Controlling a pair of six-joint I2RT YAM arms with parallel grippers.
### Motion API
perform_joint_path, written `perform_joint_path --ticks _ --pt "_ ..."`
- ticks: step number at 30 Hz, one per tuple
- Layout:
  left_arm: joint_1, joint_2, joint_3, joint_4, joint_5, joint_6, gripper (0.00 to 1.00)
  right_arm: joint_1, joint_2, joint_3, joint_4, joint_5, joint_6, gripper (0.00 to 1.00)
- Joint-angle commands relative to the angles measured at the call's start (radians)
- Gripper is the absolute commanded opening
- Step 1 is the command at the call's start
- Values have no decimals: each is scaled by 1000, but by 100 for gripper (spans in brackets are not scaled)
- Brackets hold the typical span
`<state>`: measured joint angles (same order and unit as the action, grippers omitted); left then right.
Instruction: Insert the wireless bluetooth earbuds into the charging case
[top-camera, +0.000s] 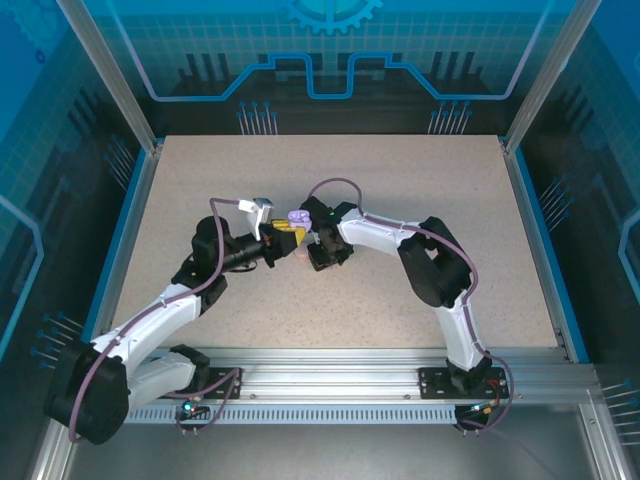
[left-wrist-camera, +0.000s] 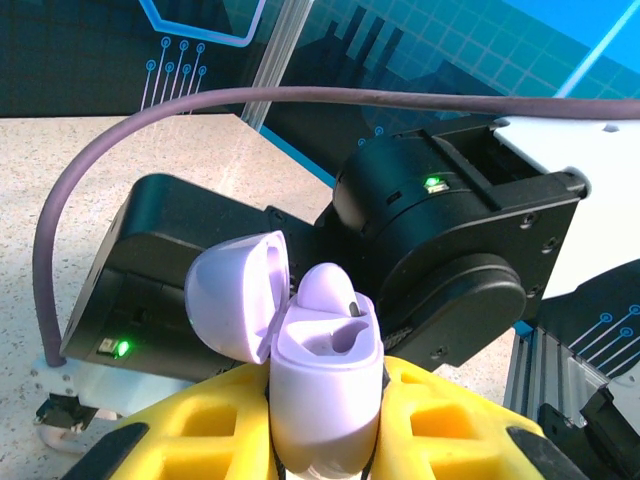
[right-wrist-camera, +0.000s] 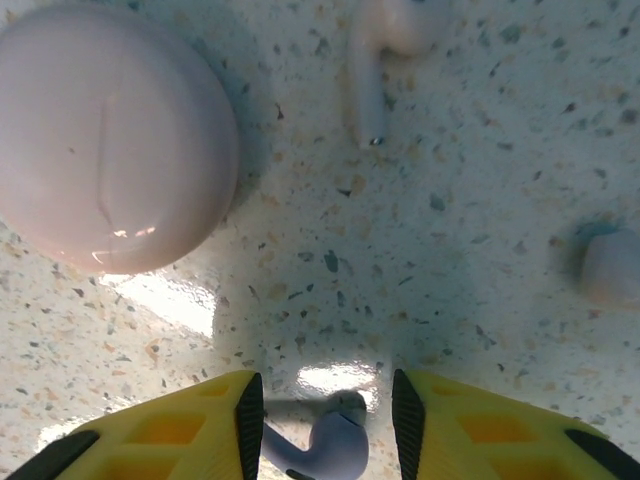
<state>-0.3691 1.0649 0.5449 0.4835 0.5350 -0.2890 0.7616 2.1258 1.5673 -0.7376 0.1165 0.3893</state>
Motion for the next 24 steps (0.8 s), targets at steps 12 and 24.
perform_joint_path --ticks 12,24 --pt "7 -21 -16 38 -16 0 5 13 -22 -6 -65 -17 -105 42" --pt "7 -14 -12 46 -17 -3 5 9 -56 -6 -92 0 -140 45"
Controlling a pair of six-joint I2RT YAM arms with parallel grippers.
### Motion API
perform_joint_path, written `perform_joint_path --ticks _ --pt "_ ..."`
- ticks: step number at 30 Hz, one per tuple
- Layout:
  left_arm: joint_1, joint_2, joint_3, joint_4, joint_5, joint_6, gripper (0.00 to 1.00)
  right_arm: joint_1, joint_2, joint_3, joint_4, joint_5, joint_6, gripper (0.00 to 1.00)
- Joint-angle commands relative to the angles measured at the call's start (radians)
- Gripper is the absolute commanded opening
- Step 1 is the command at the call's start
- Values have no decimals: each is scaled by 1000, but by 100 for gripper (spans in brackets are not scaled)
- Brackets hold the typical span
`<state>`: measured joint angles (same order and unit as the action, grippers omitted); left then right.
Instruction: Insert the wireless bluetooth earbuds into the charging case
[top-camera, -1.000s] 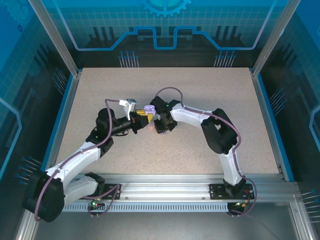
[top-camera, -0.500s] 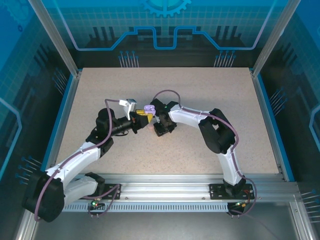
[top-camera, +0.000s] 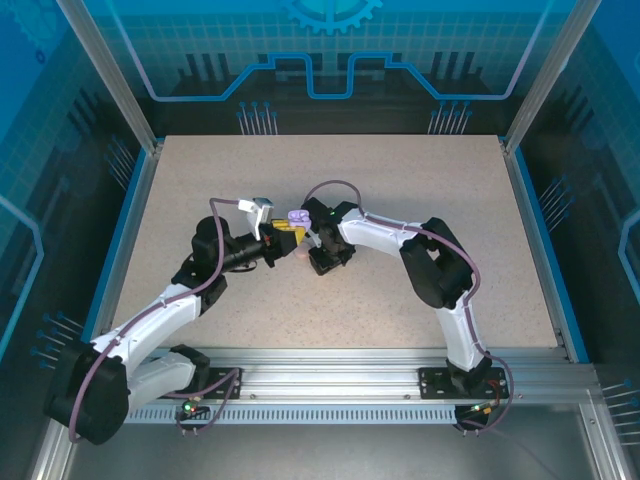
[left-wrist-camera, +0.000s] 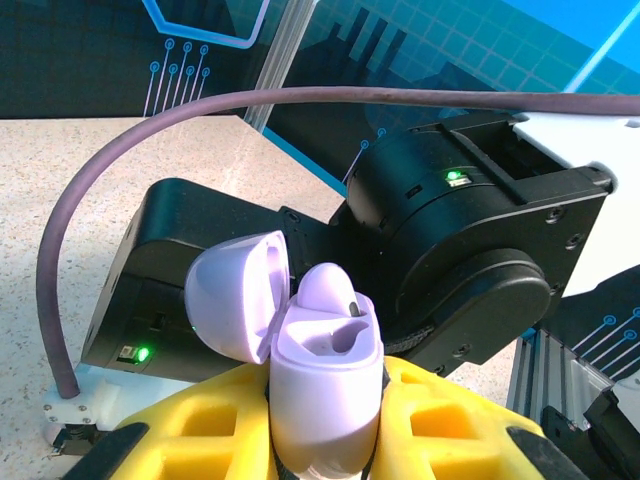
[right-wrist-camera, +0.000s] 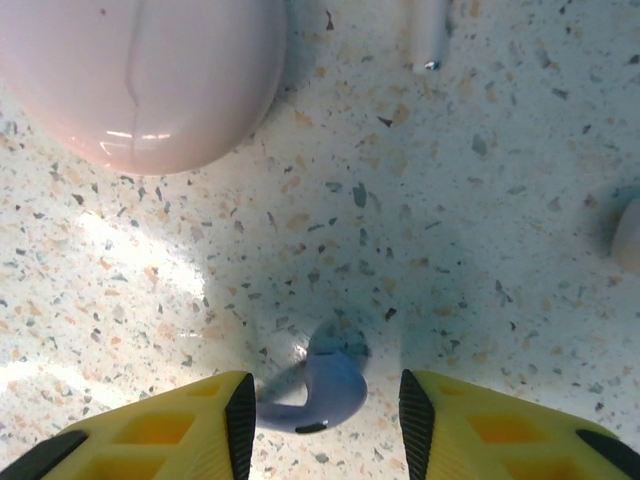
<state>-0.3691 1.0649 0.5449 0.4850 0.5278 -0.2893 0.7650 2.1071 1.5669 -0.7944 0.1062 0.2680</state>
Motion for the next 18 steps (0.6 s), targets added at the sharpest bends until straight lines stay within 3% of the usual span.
perform_joint_path --ticks 1,18 --pt "7 -14 -11 45 -10 -4 5 5 -38 -6 -35 12 -18 46" --pt "7 -23 -5 39 -10 -1 5 0 -34 -7 -55 66 -1 46"
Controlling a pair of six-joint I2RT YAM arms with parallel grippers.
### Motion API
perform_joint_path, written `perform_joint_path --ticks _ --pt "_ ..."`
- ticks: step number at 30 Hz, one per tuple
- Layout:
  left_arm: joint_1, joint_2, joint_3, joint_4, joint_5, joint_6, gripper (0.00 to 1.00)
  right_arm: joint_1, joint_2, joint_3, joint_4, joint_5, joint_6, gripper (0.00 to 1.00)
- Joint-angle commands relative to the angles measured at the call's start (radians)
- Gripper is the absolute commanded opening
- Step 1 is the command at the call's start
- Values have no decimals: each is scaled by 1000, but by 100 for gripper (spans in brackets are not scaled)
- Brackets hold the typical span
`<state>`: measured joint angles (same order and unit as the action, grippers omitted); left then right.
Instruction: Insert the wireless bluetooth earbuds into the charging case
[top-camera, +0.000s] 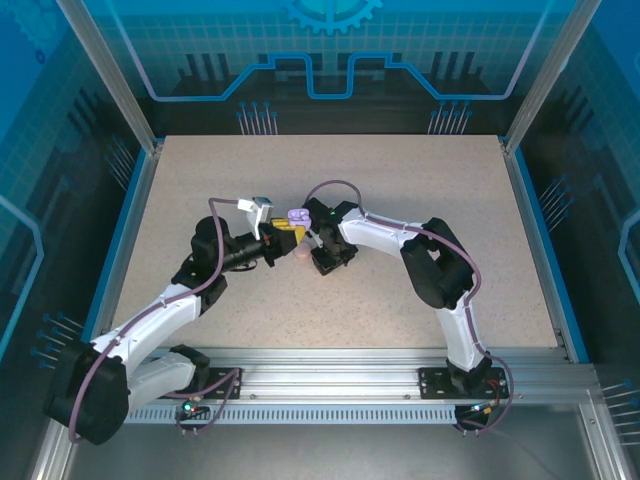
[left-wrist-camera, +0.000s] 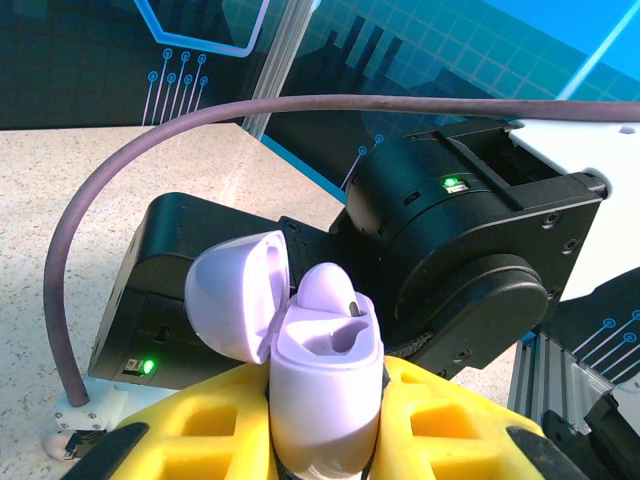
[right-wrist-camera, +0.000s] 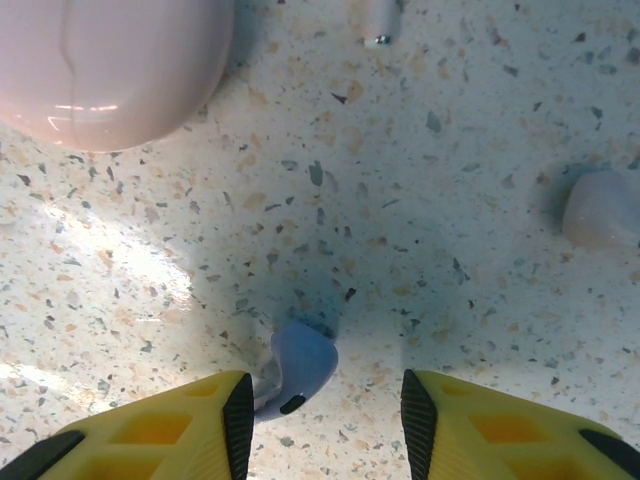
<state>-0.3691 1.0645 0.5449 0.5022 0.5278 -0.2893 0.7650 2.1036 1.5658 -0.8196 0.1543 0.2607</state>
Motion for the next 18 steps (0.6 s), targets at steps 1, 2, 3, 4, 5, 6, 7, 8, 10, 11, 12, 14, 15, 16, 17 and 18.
perform_joint_path --ticks 1,2,3,4,5,6,7,8,10,11,12,14,15,16,17,18 --pt "7 -24 -5 21 -11 0 5 -1 -34 -7 -29 10 2 46" --pt "7 -25 -3 21 -11 1 5 -2 -38 -9 -27 1 -1 46" --pt "7 -24 -3 20 -10 1 5 -1 -43 -10 -23 -11 -6 46" --pt "7 -26 -2 17 -11 1 5 -2 -50 -12 -19 -23 -8 45" --pt "7 -27 -2 15 -10 2 5 -3 -58 -14 -14 -38 -10 45" --pt "7 -28 -2 13 -9 4 5 -6 -68 -21 -4 -58 -10 45" --pt "7 -29 -3 12 -12 4 5 -11 -80 -31 12 -83 -5 45" --pt "7 -31 -4 11 -14 4 5 -16 -91 -40 28 -104 3 45" --pt "7 -34 -6 10 -17 6 5 -27 -106 -58 58 -152 23 45" --pt "7 -34 -7 10 -18 6 5 -33 -110 -63 71 -165 38 44" --pt "7 -34 -7 10 -17 6 5 -35 -111 -66 78 -169 54 44" --pt "7 -33 -7 9 -16 6 5 -37 -101 -61 73 -157 88 43" --pt "7 -34 -7 10 -16 6 5 -38 -92 -55 69 -148 106 43" --pt "7 -34 -6 11 -16 5 5 -38 -87 -54 72 -144 123 42" --pt "7 -35 -6 12 -15 4 5 -38 -82 -54 76 -143 141 43" --pt "7 -35 -7 12 -16 6 5 -38 -79 -55 80 -134 163 42"
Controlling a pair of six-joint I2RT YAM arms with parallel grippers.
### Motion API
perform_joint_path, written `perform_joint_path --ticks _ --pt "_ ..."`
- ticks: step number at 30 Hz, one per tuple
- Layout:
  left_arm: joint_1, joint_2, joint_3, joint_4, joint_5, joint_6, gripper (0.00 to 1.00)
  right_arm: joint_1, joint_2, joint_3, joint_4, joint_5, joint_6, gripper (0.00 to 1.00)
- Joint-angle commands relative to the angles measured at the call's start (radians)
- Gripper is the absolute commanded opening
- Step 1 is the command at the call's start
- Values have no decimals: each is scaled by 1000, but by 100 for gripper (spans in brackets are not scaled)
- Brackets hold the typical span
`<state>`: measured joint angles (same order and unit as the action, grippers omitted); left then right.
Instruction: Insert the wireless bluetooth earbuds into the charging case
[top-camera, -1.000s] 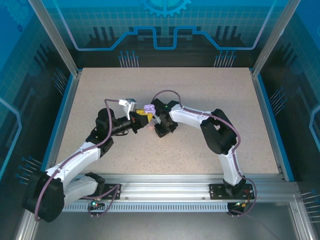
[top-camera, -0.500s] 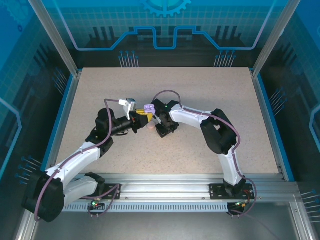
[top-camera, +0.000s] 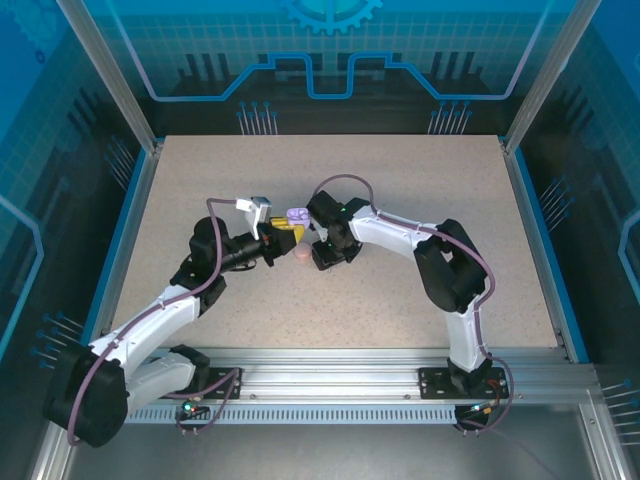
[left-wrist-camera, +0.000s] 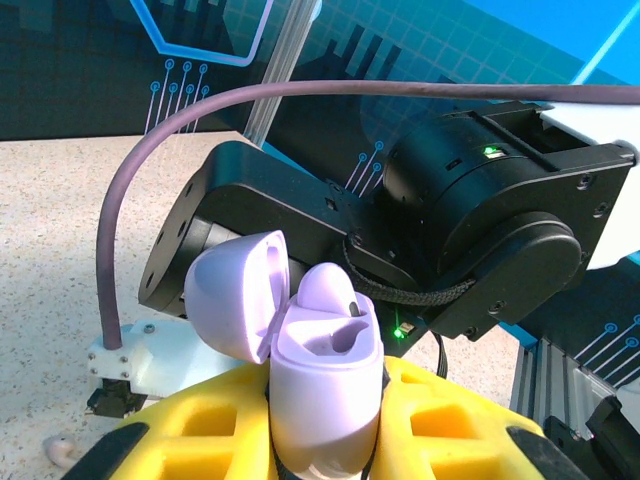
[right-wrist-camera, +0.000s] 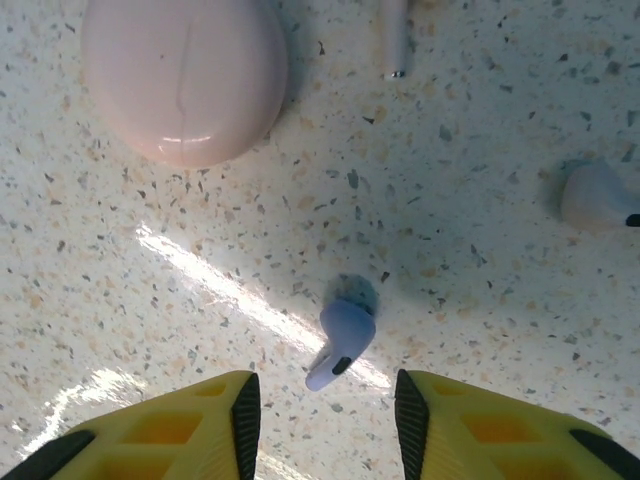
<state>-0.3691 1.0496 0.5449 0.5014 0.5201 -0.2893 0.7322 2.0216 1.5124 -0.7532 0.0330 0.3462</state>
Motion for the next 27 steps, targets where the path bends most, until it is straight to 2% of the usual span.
perform_joint_path --ticks 1,12,27 --pt "7 -20 -7 11 -9 8 5 -4 6 -3 19 -8 96 42" --pt "7 -19 -7 17 -13 7 5 6 74 45 -12 62 205 39" --pt "7 -17 -11 24 -11 4 5 29 139 104 -44 108 232 36"
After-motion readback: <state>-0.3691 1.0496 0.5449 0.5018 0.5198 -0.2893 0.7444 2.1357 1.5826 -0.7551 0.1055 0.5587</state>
